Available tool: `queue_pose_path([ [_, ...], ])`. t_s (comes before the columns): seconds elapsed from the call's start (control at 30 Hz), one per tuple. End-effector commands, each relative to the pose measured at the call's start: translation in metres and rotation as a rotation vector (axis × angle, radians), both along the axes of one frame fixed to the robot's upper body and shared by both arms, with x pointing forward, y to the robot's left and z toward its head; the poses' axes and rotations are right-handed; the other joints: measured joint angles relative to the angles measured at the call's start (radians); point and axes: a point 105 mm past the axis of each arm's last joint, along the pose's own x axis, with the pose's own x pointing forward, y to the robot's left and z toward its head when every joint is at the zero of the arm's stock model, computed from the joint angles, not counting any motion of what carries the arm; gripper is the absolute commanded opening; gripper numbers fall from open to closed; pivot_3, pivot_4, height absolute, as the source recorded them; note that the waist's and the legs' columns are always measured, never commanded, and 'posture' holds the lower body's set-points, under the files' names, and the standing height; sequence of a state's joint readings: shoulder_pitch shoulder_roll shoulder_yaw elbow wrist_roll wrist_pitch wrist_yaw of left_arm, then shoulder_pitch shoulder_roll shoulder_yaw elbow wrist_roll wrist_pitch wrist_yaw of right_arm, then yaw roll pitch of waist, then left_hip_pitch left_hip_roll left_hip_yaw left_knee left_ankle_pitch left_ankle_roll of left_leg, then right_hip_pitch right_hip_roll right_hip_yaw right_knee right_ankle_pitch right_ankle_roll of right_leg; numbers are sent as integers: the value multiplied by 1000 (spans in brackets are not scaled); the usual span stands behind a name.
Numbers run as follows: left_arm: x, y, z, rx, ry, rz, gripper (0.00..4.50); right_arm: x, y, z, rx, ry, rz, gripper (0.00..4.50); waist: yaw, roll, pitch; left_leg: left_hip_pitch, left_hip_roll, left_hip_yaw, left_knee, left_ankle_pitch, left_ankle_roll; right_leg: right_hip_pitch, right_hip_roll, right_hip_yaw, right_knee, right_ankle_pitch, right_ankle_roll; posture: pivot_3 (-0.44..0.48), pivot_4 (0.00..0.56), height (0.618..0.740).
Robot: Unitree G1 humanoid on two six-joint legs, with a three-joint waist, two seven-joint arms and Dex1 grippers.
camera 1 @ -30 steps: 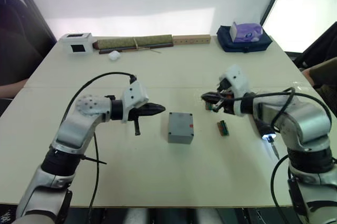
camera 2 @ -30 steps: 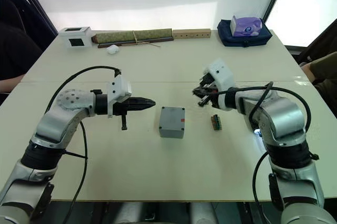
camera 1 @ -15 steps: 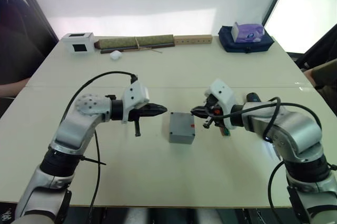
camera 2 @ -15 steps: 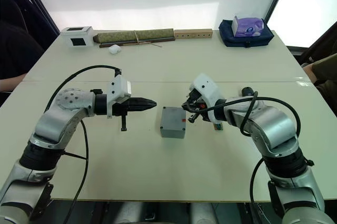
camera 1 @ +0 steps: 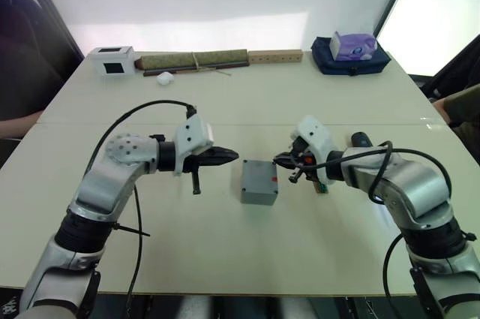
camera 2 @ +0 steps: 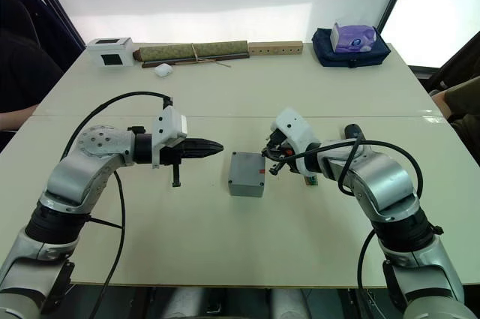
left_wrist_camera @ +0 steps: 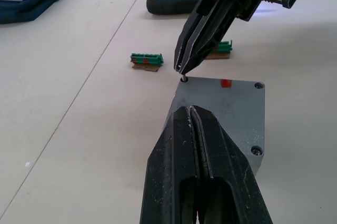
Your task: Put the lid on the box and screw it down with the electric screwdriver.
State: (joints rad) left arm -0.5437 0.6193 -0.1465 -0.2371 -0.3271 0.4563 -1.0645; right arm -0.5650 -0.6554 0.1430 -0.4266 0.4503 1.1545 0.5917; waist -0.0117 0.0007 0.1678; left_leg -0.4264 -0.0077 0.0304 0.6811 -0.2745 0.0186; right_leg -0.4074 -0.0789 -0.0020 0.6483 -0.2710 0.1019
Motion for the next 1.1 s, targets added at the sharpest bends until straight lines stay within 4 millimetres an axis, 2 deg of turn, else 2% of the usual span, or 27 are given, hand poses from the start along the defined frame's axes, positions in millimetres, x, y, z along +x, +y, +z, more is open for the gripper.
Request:
queue_pose_path([
  [0.03, -4, -2, 8, -15, -26, -11, 0, 2, -1, 9, -1, -43, 2, 79, 0, 0, 0, 0, 0, 0, 0, 0, 0, 0, 0, 0, 0, 0, 0, 0, 150, 740],
  [0.17, -3, -3, 8, -17, -28, -9, 0, 1, 0, 6, -13, -33, 10, 79, 0, 0, 0, 0, 0, 0, 0, 0, 0, 0, 0, 0, 0, 0, 0, 0, 150, 740],
  [0.47, -3, -4, 8, -19, -26, -7, 0, -3, -3, -15, -33, 32, 15, 79, 0, 0, 0, 0, 0, 0, 0, 0, 0, 0, 0, 0, 0, 0, 0, 0, 150, 740],
  [0.57, -3, -5, 8, -20, -25, -6, 0, -5, -4, -16, -28, 45, 20, 839, 0, 0, 0, 0, 0, 0, 0, 0, 0, 0, 0, 0, 0, 0, 0, 0, 150, 740],
  [0.77, -4, -6, 7, -23, -23, -12, 0, -5, -9, -5, -30, 24, 23, 3298, 0, 0, 0, 0, 0, 0, 0, 0, 0, 0, 0, 0, 0, 0, 0, 0, 150, 740],
  [0.87, -5, -7, 6, -25, -23, -15, 0, -5, -11, -2, -37, 17, 22, 4329, 1, 0, 0, 0, 0, 0, 0, 0, 0, 0, 0, 0, 0, 0, 0, 0, 150, 740],
  [0.9, -5, -8, 7, -28, -23, -19, 0, -6, -14, 2, -37, 12, 20, 4420, 1, 0, 0, 0, 0, 0, 0, 0, 0, 0, 0, 0, 0, 0, 0, 0, 150, 740],
  [1.0, -10, -13, 10, -41, -29, -57, 0, -4, -37, 27, -55, -24, -51, 4420, 3, 0, 0, 0, 0, 0, 0, 0, 0, 0, 0, 0, 0, 0, 0, 0, 150, 740],
  [1.03, -12, -15, 12, -42, -40, -79, 0, 3, -54, 37, -70, -27, -135, 4420, 3, 0, 0, 0, 0, 0, 0, 0, 0, 0, 0, 0, 0, 0, 0, 0, 150, 740],
  [1.1, -17, -19, 18, -49, -58, -123, 0, 10, -95, 43, -130, 40, -311, 4420, 2, 0, 1, 0, 0, 0, 0, 0, 0, 0, -1, 0, -1, 0, 0, 0, 150, 740],
])
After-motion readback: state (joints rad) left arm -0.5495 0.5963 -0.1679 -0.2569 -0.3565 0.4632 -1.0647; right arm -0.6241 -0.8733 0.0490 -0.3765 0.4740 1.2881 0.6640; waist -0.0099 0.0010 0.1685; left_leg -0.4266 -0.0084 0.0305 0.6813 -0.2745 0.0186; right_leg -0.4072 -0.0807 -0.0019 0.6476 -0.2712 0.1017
